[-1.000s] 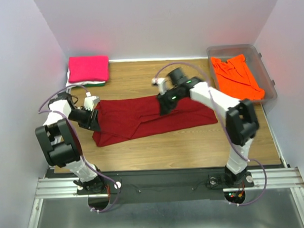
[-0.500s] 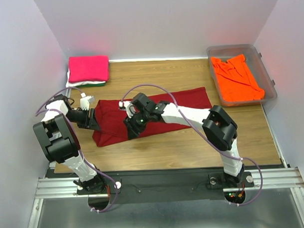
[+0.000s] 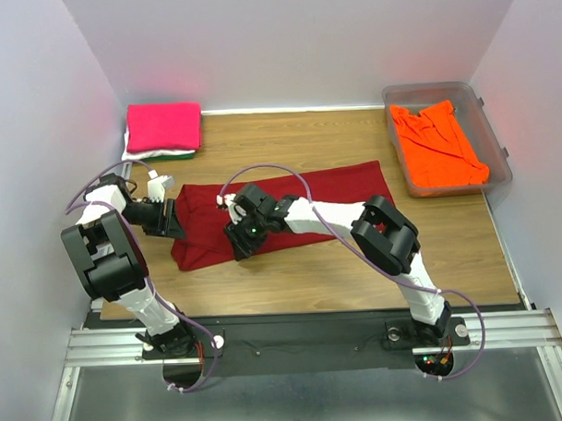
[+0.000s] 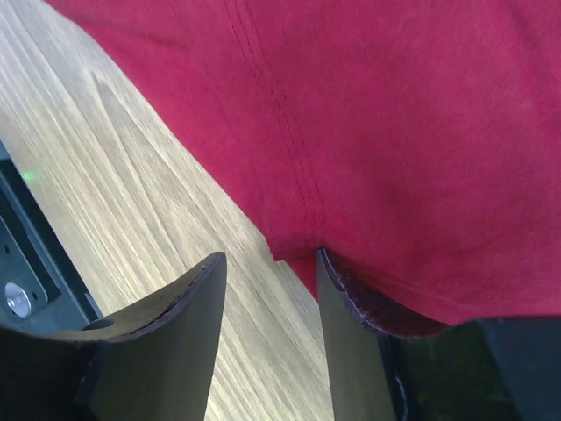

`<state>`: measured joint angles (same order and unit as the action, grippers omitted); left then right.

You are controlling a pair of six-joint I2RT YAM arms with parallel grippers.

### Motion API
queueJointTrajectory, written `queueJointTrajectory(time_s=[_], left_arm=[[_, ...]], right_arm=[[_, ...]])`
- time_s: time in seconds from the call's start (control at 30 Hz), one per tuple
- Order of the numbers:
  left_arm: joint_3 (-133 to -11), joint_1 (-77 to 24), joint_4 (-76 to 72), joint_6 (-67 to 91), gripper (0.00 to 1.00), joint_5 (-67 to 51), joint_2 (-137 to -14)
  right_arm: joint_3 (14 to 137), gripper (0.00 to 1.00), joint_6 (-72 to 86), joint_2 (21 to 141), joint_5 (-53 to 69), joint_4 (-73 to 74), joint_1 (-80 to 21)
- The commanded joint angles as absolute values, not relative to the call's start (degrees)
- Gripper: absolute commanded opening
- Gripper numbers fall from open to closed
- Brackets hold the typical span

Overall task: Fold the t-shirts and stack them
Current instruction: Fold the tshirt

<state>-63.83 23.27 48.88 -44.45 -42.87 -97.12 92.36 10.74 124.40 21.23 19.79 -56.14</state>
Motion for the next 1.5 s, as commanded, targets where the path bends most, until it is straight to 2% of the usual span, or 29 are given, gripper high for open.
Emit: queueJointTrajectory(time_s=[0.0,0.53,0.67,0.7,0.8,1.3,1.4,1.47], left_arm=[[-63.7,23.5,49.4,-44.6,0.52,-44.2,-96.7],[-64.6,24.0,49.6,-45.5,0.52,-43.1,-97.7],[-64.4,24.0,49.0,-45.4,0.53,-42.1,-97.6],[-64.4,24.0,49.0,-45.3,0.53,-42.0,-97.5],[-64.4,23.9,48.3,-44.7,0.52,-41.4,-98.2],[-63.7,23.7,47.6,-44.4,0.51,-42.7,-103.4],[-64.2,23.8,48.3,-44.6,0.45,-43.8,-104.3],[-65.0,23.8,49.1,-45.1,0.33,-44.6,-104.3]], right_arm=[[95.6,0.49,11.2,124.9,18.5,17.4,-57.0],[98.2,0.35,9.4,128.1,14.5,19.3,-58.1],[98.6,0.23,9.0,128.4,13.3,20.0,-58.1],[98.9,0.15,8.9,128.4,13.3,20.1,-58.0],[99.3,0.01,9.1,128.0,13.4,20.4,-58.1],[100.4,0.01,9.6,126.1,14.1,20.3,-58.1],[100.5,0.0,9.6,126.1,14.1,20.4,-58.1],[100.5,0.01,9.6,125.9,13.8,20.3,-58.1]])
